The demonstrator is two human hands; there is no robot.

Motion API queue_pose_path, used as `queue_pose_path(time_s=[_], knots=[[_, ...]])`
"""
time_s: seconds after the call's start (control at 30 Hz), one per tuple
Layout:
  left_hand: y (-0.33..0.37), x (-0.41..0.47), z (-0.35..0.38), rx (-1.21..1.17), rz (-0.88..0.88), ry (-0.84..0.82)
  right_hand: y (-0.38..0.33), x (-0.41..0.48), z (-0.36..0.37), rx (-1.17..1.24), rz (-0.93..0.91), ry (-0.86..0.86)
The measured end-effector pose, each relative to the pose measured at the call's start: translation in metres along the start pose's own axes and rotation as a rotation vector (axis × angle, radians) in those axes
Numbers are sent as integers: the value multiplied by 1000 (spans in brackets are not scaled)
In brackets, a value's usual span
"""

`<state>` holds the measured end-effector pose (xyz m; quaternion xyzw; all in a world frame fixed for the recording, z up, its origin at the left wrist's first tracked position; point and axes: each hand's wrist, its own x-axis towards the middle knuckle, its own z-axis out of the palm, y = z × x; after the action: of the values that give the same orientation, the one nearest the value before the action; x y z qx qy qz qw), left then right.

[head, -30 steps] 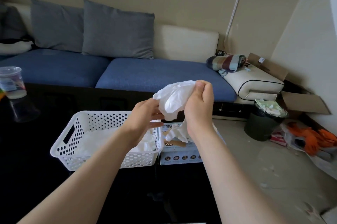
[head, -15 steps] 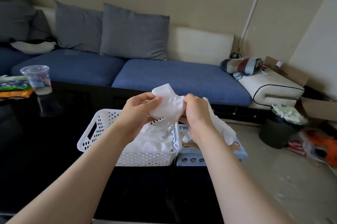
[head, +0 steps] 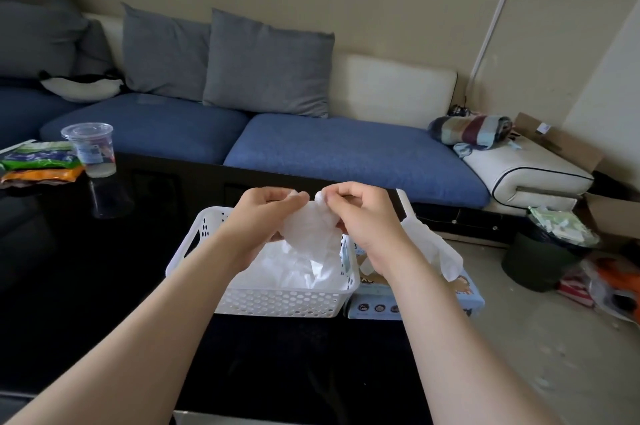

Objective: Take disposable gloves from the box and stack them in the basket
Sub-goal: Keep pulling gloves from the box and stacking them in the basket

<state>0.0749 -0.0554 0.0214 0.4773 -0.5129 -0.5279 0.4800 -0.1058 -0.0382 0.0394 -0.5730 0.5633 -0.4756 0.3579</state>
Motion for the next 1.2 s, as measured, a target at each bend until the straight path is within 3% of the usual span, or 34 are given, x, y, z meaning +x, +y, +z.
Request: queue_pose_path(time_s=[0.23, 0.33, 0.43, 0.53, 0.73, 0.87, 1.1, 1.2], knots=[[-1, 1, -2, 113, -93, -28, -12, -3, -5, 229, 70, -48], [1, -1, 0, 113, -55, -47, -12, -4, -7, 284, 86, -74], [3, -1, 2, 75, 21, 38, -7, -2, -7, 293, 148, -88], [5, 0, -1, 34, 118, 80, -7, -3, -8, 194, 200, -66], [6, -3, -2, 25, 213, 10, -7, -9, 1, -141, 155, -203], [9, -4, 0, 35, 242, 89, -12, -13, -3, -239, 105, -215], [14, -4, 2, -20, 189, 115, -16, -10, -13, 95, 101, -68], [15, -7, 7, -101, 127, 47, -16, -8, -21, 290, 155, -59]])
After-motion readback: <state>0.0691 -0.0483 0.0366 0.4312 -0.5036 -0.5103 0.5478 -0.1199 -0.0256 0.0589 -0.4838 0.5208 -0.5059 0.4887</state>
